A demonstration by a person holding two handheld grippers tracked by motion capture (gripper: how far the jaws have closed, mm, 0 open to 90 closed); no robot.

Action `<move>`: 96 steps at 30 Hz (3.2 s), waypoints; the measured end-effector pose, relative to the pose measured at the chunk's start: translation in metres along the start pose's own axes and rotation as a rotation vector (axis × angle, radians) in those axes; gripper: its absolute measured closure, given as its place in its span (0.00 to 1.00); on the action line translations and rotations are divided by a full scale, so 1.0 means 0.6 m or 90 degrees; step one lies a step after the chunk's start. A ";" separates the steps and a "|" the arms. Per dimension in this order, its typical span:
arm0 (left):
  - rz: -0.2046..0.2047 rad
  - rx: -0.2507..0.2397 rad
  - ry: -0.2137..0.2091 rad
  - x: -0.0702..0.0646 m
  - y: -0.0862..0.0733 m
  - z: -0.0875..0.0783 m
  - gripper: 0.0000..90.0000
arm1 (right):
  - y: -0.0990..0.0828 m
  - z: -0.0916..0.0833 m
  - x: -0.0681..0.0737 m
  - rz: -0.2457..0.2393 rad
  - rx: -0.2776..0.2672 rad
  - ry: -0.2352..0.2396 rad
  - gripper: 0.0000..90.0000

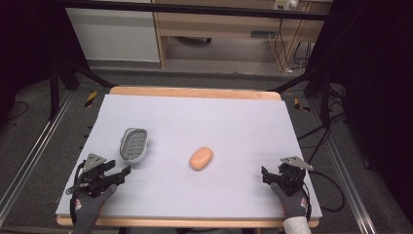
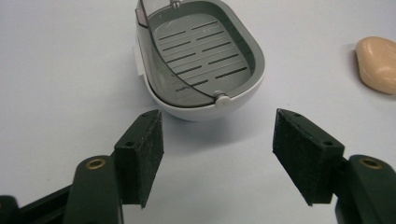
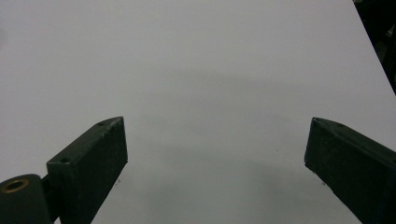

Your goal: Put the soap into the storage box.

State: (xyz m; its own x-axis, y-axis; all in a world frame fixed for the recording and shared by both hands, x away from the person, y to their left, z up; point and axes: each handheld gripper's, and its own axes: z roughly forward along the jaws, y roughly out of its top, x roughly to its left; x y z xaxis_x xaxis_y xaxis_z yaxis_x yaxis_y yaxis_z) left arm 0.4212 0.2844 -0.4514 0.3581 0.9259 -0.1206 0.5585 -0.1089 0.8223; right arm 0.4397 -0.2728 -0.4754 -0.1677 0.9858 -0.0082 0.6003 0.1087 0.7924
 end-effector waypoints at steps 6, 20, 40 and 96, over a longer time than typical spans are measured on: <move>0.015 -0.002 -0.012 -0.019 0.005 0.000 0.36 | 0.000 0.001 0.003 -0.003 0.005 -0.001 0.06; 0.045 0.004 -0.027 -0.052 0.013 0.009 0.35 | 0.000 0.003 0.003 -0.008 0.009 0.000 0.06; 0.062 -0.015 -0.052 -0.082 0.051 0.014 0.33 | 0.003 0.002 0.007 -0.005 0.007 0.000 0.06; 0.152 0.023 -0.128 -0.232 0.133 0.126 0.31 | 0.007 0.005 0.017 -0.016 0.011 0.018 0.06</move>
State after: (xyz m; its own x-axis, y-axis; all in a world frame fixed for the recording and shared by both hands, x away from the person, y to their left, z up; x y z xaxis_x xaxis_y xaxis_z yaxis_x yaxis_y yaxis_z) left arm 0.4722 0.1196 -0.4110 0.6215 0.7825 -0.0374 0.4653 -0.3303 0.8212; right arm 0.4429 -0.2619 -0.4741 -0.2056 0.9786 -0.0106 0.6093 0.1365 0.7811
